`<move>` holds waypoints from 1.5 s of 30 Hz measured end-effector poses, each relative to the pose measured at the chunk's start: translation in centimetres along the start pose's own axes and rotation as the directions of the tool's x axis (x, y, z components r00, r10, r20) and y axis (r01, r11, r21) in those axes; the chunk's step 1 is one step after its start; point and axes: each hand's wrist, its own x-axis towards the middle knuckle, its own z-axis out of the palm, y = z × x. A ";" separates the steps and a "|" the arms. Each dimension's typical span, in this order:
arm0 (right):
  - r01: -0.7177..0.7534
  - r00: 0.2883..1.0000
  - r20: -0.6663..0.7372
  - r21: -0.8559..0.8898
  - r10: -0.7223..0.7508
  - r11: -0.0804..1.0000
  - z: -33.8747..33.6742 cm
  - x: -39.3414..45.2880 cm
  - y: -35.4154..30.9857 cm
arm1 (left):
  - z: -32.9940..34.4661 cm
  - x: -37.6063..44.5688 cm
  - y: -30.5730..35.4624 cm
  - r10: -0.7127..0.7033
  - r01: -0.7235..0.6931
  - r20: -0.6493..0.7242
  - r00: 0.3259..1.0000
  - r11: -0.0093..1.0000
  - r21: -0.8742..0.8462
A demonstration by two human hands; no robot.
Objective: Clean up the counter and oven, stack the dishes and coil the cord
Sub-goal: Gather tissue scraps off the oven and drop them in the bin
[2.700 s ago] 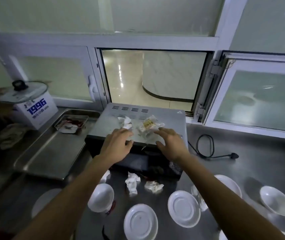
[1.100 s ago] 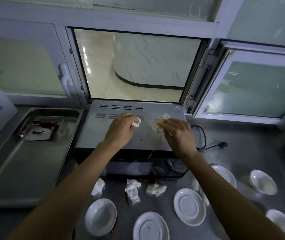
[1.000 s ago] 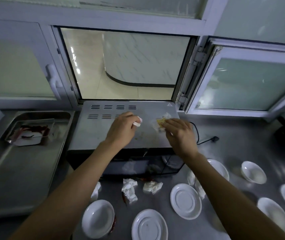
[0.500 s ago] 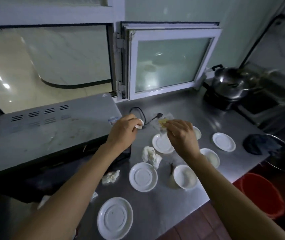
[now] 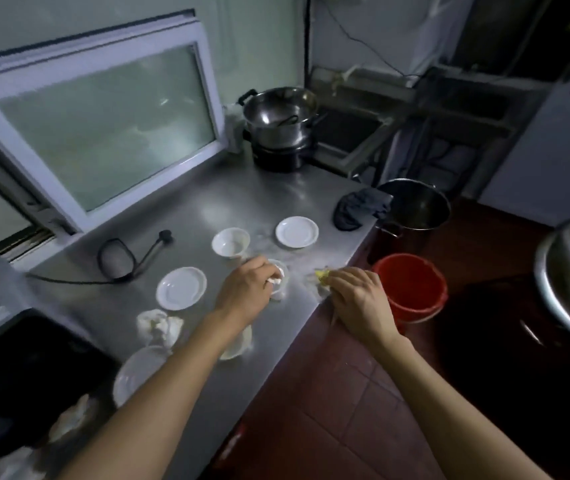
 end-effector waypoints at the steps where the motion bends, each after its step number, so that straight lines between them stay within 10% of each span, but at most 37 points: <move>1: -0.031 0.999 0.005 0.000 0.031 1.000 -0.8 -1.1 1.7 | 1.7 1.0 1.4 0.030 -0.029 0.031 0.999 1.000 -0.011; 19: -0.427 0.901 -0.012 -0.203 0.434 0.881 -7.8 -9.6 20.5 | 20.8 12.6 15.2 0.322 -0.273 0.302 0.898 0.942 -0.194; 45: -0.575 0.767 0.207 -0.200 0.608 0.793 -3.0 -2.0 44.8 | 38.6 32.3 17.1 0.142 -0.060 0.573 0.807 0.985 -0.160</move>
